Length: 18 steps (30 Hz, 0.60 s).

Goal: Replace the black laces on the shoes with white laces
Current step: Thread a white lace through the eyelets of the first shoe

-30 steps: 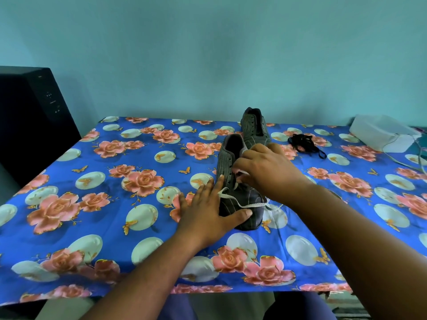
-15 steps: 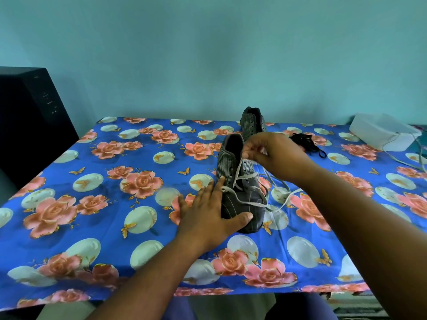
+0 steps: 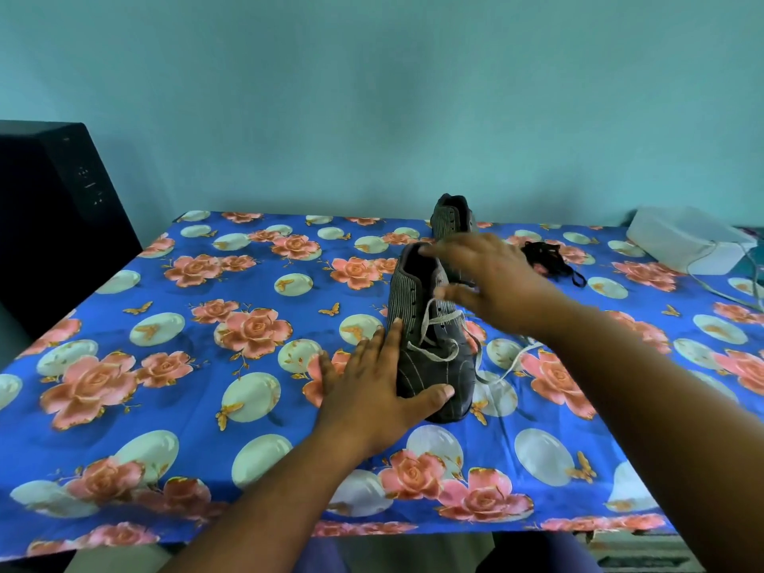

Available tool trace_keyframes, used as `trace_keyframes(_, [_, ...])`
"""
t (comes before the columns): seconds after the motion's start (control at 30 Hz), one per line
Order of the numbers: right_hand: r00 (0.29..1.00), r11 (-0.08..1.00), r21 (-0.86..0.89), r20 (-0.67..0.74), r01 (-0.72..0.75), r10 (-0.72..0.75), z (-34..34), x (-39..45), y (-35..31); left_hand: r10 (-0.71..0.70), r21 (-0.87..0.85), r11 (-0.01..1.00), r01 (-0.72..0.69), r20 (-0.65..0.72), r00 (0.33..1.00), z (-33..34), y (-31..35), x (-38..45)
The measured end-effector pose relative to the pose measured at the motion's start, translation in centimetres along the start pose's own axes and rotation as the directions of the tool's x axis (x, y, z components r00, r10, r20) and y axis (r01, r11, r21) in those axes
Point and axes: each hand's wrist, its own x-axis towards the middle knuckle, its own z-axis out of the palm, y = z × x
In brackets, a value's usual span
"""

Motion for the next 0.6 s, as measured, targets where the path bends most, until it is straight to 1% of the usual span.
trace_keyframes(0.07, [0.991, 0.983, -0.126, 0.044, 0.132, -0.127, 1.4, -0.7, -0.4, -0.001, -0.005, 1.000, 0.001, -0.003, 1.000, 0.0, 0.1, -0.1])
trace_keyframes(0.27, [0.968, 0.961, -0.155, -0.065, 0.229, -0.241, 2.4, -0.9, -0.9, 0.032, -0.043, 0.999, -0.034, -0.032, 0.999, 0.0, 0.2, -0.2])
trace_keyframes(0.33, [0.948, 0.935, -0.195, -0.059, 0.295, -0.312, 2.1, -0.6, -0.8, 0.030, -0.045, 0.998, -0.031, -0.034, 0.999, 0.0, 0.1, -0.2])
trace_keyframes(0.4, [0.937, 0.917, -0.227, -0.045, 0.329, -0.347, 1.8, -0.3, -0.8, 0.025, -0.041, 0.999, -0.026, -0.031, 0.999, 0.0, 0.1, -0.2])
trace_keyframes(0.43, [0.935, 0.914, -0.241, -0.060, 0.326, -0.349, 1.6, -0.2, -0.8, 0.024, -0.042, 0.999, -0.026, -0.029, 0.999, 0.0, 0.1, -0.2])
trace_keyframes(0.5, [0.935, 0.921, -0.270, -0.142, 0.280, -0.326, 1.0, 0.4, -0.5, 0.023, -0.056, 0.998, -0.024, -0.025, 0.999, -0.1, 0.1, -0.2])
trace_keyframes(0.6, [0.922, 0.959, -0.270, -0.341, 0.090, -0.183, -0.5, 1.9, 0.3, 0.025, -0.065, 0.998, -0.026, -0.018, 1.000, -0.2, 0.2, -0.2])
